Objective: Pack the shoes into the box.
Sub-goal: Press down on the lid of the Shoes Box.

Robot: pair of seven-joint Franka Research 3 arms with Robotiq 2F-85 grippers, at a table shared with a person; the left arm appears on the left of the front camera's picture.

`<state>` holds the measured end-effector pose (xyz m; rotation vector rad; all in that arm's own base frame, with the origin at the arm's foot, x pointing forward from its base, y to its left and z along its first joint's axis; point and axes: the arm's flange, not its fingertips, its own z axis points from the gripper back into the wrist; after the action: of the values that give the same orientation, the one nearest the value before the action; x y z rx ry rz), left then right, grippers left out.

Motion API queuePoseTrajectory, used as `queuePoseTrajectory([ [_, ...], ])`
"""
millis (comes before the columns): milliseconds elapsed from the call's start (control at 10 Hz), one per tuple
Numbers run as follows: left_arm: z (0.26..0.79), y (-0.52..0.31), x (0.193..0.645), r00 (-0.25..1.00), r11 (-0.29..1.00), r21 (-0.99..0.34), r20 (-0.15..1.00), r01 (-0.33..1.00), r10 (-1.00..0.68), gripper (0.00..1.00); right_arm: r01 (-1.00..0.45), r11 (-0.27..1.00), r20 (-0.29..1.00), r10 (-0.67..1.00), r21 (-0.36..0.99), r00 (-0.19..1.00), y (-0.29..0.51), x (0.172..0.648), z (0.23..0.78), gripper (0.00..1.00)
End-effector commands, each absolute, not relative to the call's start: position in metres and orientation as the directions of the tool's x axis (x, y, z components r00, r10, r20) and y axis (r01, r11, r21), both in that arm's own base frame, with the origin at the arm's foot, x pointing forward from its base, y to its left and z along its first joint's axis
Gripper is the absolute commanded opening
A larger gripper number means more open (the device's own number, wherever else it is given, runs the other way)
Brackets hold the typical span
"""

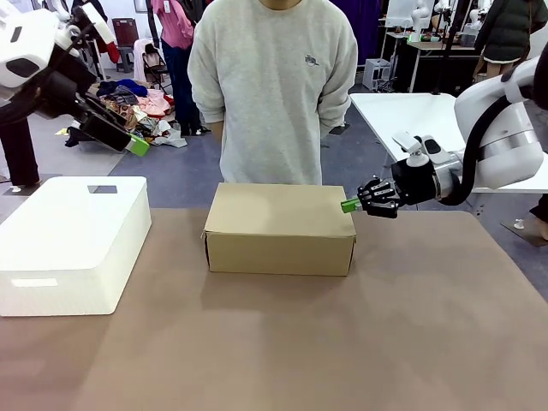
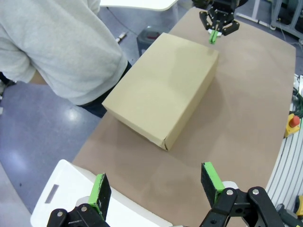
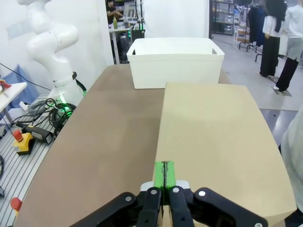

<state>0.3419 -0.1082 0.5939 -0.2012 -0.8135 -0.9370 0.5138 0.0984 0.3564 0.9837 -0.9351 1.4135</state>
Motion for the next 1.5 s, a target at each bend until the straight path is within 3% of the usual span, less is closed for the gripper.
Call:
queuePoseTrajectory([
  [0,0.596,-0.126,0.349,0.39,0.653,0.146,0.699,0.743,-0.6,0.87,-1.0,-0.025,0.903,0.43,-0.005,-0.016,0.11,0.495,0.39,0.0],
  [100,0.597,-0.132,0.352,0.424,0.678,0.13,0.692,0.724,-0.585,0.68,-1.0,0.003,0.871,0.491,-0.012,-0.009,0.114,0.487,0.401,0.0],
  [400,0.595,-0.145,0.36,0.484,0.708,0.084,0.674,0.701,-0.558,0.11,-0.996,0.085,0.802,0.597,-0.039,0.019,0.12,0.462,0.422,0.58],
  [500,0.593,-0.148,0.362,0.496,0.717,0.081,0.668,0.693,-0.555,0.0,-0.992,0.112,0.787,0.616,-0.052,0.028,0.122,0.455,0.428,0.78],
  [600,0.592,-0.153,0.362,0.5,0.726,0.085,0.669,0.683,-0.549,0.0,-0.989,0.135,0.782,0.622,-0.055,0.041,0.122,0.446,0.433,0.97],
  [700,0.591,-0.157,0.365,0.502,0.73,0.081,0.674,0.679,-0.542,0.0,-0.986,0.155,0.78,0.624,-0.059,0.051,0.122,0.439,0.438,1.0],
  [1000,0.576,-0.182,0.385,0.511,0.735,0.042,0.691,0.677,-0.511,0.0,-0.963,0.259,0.742,0.66,-0.074,0.12,0.123,0.413,0.457,1.0],
  [1400,0.551,-0.211,0.412,0.548,0.742,0.006,0.671,0.67,-0.5,0.0,-0.944,0.303,0.658,0.739,-0.13,0.146,0.124,0.387,0.478,1.0],
])
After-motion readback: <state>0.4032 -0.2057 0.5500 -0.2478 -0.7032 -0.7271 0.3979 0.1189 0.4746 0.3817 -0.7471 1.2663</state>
